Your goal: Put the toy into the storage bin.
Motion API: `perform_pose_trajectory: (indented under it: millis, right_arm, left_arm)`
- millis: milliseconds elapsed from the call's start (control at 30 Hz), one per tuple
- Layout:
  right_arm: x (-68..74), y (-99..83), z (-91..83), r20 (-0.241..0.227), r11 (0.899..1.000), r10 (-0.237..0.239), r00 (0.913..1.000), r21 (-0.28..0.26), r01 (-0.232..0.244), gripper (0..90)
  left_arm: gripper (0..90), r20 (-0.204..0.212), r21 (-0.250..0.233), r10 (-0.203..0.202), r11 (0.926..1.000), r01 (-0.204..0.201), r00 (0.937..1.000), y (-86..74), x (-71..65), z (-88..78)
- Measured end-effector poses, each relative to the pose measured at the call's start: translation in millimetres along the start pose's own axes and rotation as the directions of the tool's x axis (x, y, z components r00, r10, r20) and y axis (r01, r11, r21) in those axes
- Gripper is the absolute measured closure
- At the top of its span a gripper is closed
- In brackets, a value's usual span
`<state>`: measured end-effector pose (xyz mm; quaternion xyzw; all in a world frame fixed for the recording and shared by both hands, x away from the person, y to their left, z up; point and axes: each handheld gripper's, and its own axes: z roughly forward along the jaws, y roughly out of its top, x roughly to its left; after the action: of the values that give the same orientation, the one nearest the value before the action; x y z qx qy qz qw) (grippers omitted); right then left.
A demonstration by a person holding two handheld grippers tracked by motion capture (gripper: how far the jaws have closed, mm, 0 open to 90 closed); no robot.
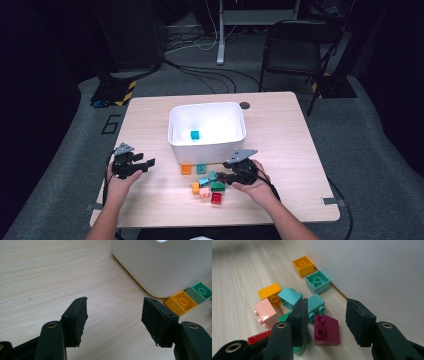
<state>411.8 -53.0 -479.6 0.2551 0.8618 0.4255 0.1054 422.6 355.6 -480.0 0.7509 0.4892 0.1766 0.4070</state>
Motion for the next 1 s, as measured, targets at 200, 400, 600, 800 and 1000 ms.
perform_pose_trajectory:
  millis: [200,400,600,800,1000]
  right_arm:
    - [-3.0,-5.1,3.7,0.004,1.0,0.017,0.9999,0.01,-0.017,52.3]
    - [-4.7,-9.1,8.1,0.003,0.999,0.03,0.9996,0.026,-0.03,52.5]
    - [-2.7,-11.5,14.2,0.0,0.999,0.034,0.9994,0.039,-0.034,52.4]
    - [-6.1,-16.1,20.1,0.01,0.997,0.055,0.9985,0.058,-0.055,52.4]
    - [-10.5,-20.6,22.6,0.019,0.995,0.063,0.9978,0.075,-0.065,52.3]
  left_arm:
    - [36.9,0.0,-0.003,-0.002,1.0,0.002,1.0,-0.1,0.2,-0.1]
    - [36.9,0.001,0.001,0.002,1.0,-0.002,1.0,0.3,0.9,-0.7]
    - [36.9,0.0,-0.003,-0.001,1.0,0.001,1.0,0.0,0.1,0.1]
    - [36.9,0.002,0.001,0.0,1.0,0.0,1.0,0.3,0.7,-0.7]
    - [37.0,-0.001,-0.005,-0.001,1.0,0.001,1.0,0.1,0.2,0.1]
